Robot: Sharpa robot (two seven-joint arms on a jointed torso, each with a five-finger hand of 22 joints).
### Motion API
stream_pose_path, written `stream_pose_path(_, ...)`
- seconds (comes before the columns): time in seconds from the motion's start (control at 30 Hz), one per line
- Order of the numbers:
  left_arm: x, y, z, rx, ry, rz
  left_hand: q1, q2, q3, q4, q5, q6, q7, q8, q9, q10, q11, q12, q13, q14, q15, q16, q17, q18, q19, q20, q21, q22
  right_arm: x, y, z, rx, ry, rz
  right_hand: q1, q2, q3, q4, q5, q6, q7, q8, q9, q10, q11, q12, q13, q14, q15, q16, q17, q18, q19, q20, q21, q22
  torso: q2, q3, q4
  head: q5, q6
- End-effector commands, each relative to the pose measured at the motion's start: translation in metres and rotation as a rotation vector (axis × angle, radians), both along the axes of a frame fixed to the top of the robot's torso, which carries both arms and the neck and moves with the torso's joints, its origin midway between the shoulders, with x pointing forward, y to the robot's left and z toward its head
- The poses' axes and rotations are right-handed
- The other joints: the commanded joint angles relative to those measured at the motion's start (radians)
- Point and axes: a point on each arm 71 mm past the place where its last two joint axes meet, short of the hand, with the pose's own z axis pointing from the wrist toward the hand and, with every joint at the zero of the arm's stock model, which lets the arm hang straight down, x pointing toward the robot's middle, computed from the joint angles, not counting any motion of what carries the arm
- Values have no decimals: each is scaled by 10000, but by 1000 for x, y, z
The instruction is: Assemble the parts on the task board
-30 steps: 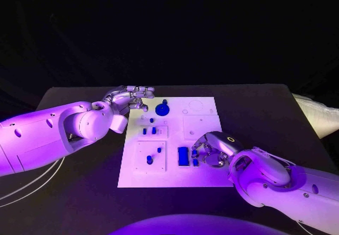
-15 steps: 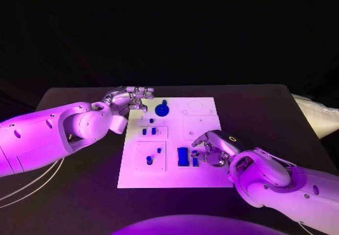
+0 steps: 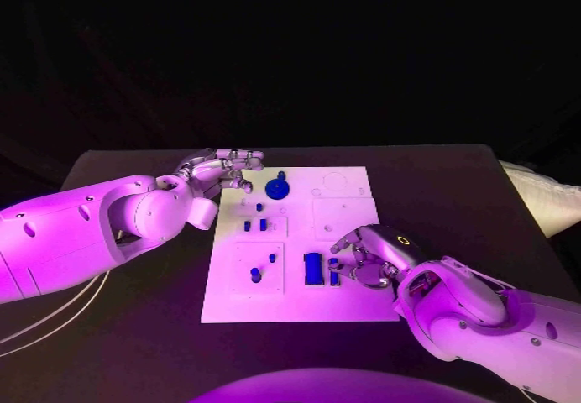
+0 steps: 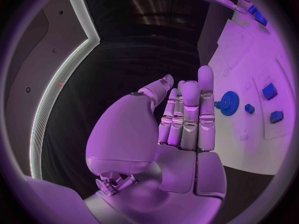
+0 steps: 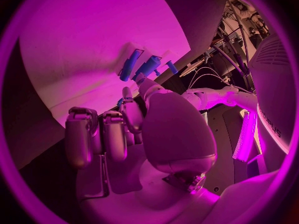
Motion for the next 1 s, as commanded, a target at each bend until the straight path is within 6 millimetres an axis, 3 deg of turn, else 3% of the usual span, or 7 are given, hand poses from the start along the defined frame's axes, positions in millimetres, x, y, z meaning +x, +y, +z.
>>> stream_pose_path(0.03,-1,-2,1,-40,-61,-207,-11,80,3,-49,28,-70,27,42,9,-92,-10,48,-14,-61,-5,25,-12,119,-72,-19,-8,-13,-2,1,-3,-171,267,181,-116,20,-14,64,55,85,-7,57,17,27,-24,6,155,891,10,6,1929,-145,127,24,-36,607,-5,-1,-6,0,-4)
stream_pose_path(0.37,-1,-3,1,-1,-66,-243,23,98,26,-75,31,-88,32,50,7,-115,-6,60,-19,-79,-4,19,-39,119,-79,-20,-3,-12,0,0,-6,-326,388,159,-155,39,-21,103,85,118,-22,62,19,31,-36,9,155,893,1,11,1936,-147,131,17,-32,615,-3,-10,22,-20,4)
stream_pose_path(1.0,-1,-1,1,54,-69,-234,144,163,134,-176,40,-114,42,90,6,-152,-1,116,-30,-131,-8,4,-132,120,-103,-30,27,4,-1,1,-7,-386,449,261,-157,125,11,140,207,360,-114,153,56,75,-111,76,189,902,-58,39,1975,-159,162,-29,3,674,-2,-6,11,8,-38)
